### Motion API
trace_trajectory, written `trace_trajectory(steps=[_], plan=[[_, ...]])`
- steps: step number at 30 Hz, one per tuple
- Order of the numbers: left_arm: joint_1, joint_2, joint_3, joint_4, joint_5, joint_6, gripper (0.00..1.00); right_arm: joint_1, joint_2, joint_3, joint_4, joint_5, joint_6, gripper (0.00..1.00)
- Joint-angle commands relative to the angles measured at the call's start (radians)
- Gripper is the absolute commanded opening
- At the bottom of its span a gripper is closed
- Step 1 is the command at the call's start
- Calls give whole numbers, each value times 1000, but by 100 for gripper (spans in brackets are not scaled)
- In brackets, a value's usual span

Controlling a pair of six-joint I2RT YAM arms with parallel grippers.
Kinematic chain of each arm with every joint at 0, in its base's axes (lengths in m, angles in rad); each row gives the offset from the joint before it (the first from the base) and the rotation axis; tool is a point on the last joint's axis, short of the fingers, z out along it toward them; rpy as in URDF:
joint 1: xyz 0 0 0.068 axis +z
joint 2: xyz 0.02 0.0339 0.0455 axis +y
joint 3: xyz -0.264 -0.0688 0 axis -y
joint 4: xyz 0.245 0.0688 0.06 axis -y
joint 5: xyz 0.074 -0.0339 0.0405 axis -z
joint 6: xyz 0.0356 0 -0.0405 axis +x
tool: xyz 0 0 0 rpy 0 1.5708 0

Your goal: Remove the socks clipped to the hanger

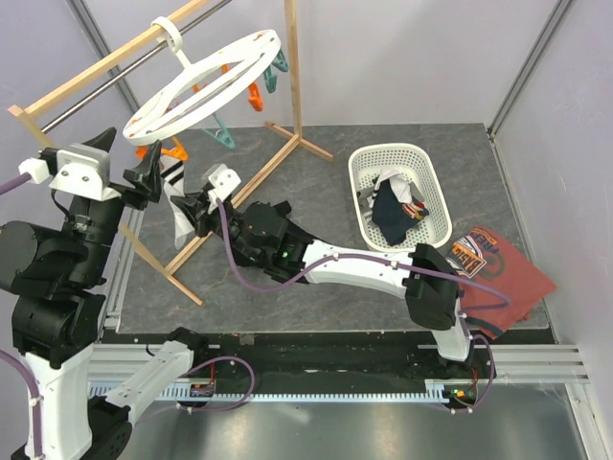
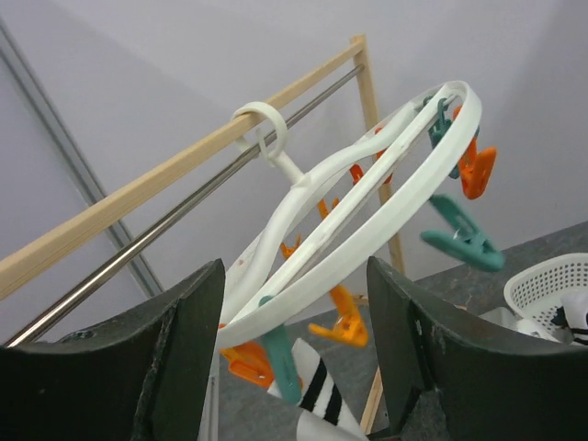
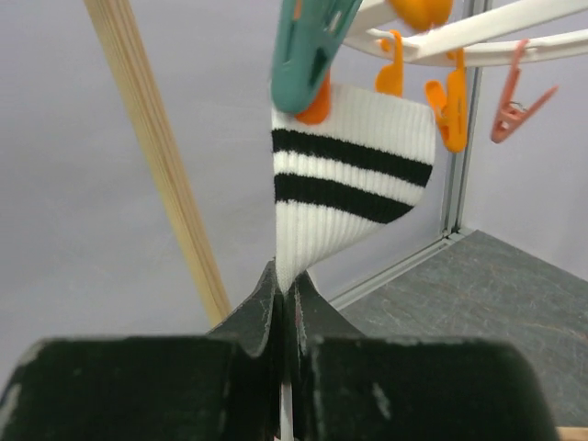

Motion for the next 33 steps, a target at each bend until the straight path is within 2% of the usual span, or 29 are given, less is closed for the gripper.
trace_trajectory(steps=[1, 5, 9, 11, 17, 21, 29, 33], plan=[[0, 0, 50, -70, -147, -150, 69, 2, -138, -108, 76, -34, 29, 0], [2, -4, 40, -131, -164, -220, 67, 2, -215, -186, 81, -24, 15, 0], [0, -27, -23, -133, -134, -369, 65, 2, -263, -252, 95, -7, 9, 0], [0, -32, -48, -137, -211, -444, 63, 2, -280, -268, 93, 6, 4, 0], [0, -1, -34, -218, -317, -679, 60, 2, -323, -326, 102, 36, -23, 0], [0, 9, -37, -231, -327, -815, 60, 2, -337, -335, 98, 27, -23, 0], [2, 22, -58, -191, -246, -865, 57, 2, -327, -308, 56, 3, 18, 0], [0, 12, -84, -177, -201, -857, 61, 2, -329, -317, 61, 12, 24, 0]])
